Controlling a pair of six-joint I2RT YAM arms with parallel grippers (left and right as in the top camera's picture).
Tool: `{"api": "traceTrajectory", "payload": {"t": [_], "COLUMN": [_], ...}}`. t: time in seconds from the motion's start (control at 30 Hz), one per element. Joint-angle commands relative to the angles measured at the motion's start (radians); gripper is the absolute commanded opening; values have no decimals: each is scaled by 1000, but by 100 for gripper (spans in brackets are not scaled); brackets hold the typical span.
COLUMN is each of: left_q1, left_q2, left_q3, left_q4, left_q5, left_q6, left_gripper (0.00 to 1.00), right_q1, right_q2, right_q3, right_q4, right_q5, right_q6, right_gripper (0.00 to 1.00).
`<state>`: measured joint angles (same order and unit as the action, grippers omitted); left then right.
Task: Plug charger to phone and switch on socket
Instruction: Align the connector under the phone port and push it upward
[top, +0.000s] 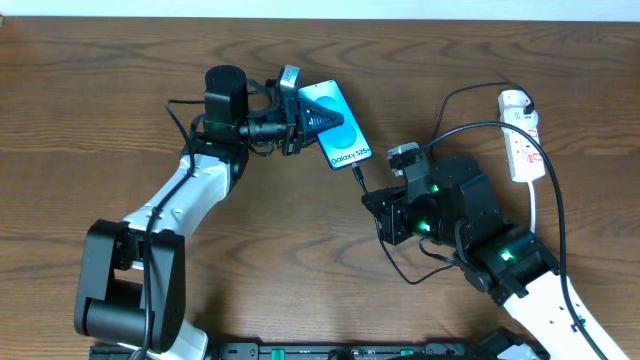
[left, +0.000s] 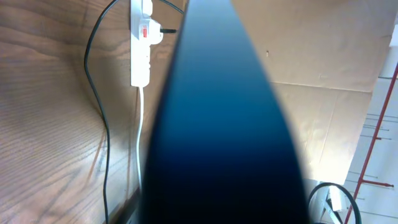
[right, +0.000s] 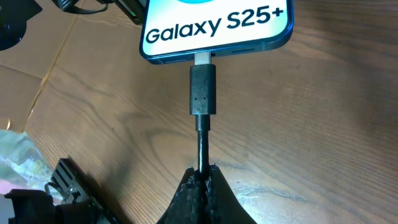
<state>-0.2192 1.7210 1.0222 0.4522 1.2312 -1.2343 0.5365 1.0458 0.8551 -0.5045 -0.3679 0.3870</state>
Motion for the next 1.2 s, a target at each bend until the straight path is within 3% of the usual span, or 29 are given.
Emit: {"api": "traceTrajectory", "payload": {"t": [0.0,1.17], "left_q1": [-6,-7], "left_q2": [3,3], "left_q3": [23,23], "left_q4": [10,10], "left_q5": [33,66], "left_q6": [-18,23], "left_gripper": [7,7], "right_q1": [6,6], "right_q2": [2,8], "right_q3": [-4,-4], "right_q4": [-2,45], "right_q5": [2,42], "right_q6": [10,9], "right_gripper": [1,1]}}
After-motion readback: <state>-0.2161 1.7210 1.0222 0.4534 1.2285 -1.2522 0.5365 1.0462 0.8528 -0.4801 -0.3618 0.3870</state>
